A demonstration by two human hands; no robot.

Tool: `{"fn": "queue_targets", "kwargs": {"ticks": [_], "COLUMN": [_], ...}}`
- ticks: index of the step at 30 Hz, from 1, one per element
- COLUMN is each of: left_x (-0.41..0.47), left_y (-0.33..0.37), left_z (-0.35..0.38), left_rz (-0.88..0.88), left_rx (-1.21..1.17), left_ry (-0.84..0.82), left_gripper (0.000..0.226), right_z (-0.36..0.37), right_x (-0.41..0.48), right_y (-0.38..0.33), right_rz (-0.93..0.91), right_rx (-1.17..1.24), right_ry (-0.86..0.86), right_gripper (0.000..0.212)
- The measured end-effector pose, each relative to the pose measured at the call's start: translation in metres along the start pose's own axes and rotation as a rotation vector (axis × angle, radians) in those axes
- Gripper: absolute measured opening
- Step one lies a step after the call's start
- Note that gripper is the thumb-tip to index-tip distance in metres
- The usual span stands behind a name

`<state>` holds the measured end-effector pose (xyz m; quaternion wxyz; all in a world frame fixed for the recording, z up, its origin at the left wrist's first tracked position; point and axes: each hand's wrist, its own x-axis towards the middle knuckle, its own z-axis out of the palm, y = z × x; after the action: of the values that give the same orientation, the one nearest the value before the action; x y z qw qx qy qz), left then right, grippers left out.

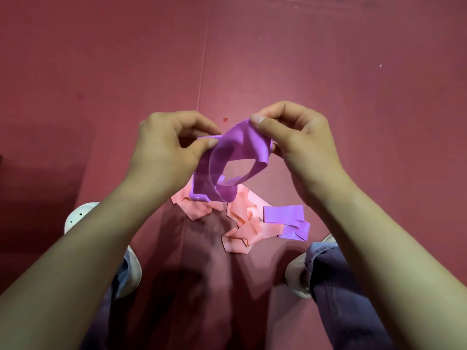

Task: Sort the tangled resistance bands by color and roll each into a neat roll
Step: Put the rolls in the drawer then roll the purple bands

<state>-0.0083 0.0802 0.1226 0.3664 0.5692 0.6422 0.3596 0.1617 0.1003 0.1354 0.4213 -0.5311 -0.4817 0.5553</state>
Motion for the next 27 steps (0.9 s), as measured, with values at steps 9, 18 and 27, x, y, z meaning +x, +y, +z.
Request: {"fn": "queue_targets", "kwargs": {"ticks": [9,18,27], "left_x": [0.0,0.0,-0.006], "left_y": [0.0,-0.002,0.004], "left_z": [0.004,0.005,0.007], "left_rz": [-0.005,-0.024,0.043], "left_rx": [0.005,-0.024,0.016], "left_ry": [0.052,0.149,0.191], "left_gripper": [0.026,0.03,0.017], "right_z": [0.004,0.0,0.005], "right_x": [-0.003,0.002,-0.004], "right_y": [-0.006,0.006,0.018], "right_rz": [-0.009,-0.039,-0.204], "right_rx": [0.051,-0.267,-0.777], "right_ry": [-0.138,0.04,-0.043], "right_gripper": [0.013,0.021,0.018]}}
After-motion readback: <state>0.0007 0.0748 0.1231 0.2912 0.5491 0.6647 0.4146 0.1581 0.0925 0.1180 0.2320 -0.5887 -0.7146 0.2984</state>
